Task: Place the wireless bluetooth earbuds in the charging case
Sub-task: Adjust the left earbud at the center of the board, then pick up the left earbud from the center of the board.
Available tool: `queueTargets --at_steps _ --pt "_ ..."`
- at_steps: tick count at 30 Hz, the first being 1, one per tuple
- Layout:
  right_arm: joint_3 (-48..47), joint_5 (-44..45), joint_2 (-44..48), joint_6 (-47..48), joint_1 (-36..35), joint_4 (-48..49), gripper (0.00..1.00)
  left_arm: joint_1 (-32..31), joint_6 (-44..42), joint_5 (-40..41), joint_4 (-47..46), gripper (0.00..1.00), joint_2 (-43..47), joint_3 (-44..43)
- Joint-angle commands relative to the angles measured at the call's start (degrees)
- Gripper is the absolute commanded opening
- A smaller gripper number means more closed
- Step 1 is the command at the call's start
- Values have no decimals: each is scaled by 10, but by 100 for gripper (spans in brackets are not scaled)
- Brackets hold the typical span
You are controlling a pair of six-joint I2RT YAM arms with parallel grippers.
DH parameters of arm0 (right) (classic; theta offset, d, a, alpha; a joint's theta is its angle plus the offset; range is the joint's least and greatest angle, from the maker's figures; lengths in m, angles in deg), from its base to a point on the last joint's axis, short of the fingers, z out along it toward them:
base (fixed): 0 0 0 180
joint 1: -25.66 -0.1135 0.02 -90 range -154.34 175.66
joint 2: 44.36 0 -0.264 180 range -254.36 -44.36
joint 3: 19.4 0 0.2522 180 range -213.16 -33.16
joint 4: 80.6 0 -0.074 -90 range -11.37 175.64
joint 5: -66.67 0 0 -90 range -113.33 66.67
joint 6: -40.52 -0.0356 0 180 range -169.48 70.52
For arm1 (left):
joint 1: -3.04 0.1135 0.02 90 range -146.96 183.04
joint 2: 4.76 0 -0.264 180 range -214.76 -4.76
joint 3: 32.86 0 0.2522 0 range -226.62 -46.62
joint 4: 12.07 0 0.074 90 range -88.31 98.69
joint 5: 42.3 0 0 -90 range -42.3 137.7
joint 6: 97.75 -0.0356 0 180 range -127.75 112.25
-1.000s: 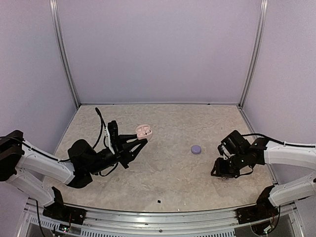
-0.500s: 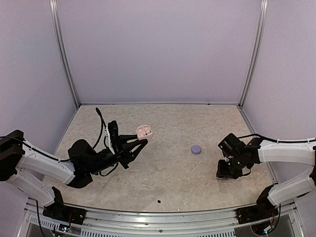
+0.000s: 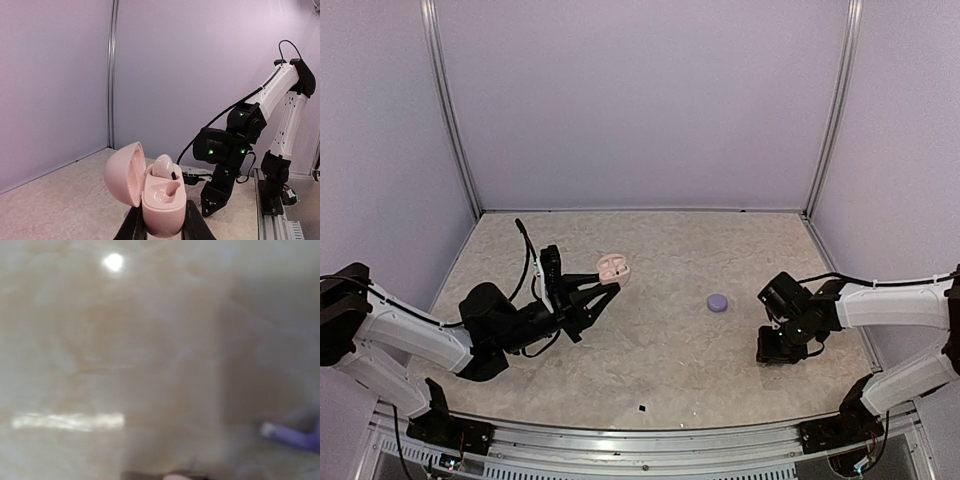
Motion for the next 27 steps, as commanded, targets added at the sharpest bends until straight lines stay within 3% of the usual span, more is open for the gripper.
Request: queueTargets --at_steps 1,8,15,23,27 --pt "-3 -37 0 14 4 40 36 4 4 -8 -17 2 -5 -14" --pt "-13 -104 -27 18 -25 94 30 4 4 -7 -14 2 -3 -13" --pt "-72 -49 -43 62 -66 27 29 4 4 -4 -4 2 6 -13" --pt "-128 -49 -71 156 -82 -63 39 4 8 -11 -9 2 -2 -13" --pt "-133 -64 -85 157 -101 -83 46 5 5 -12 -9 2 -1 -14"
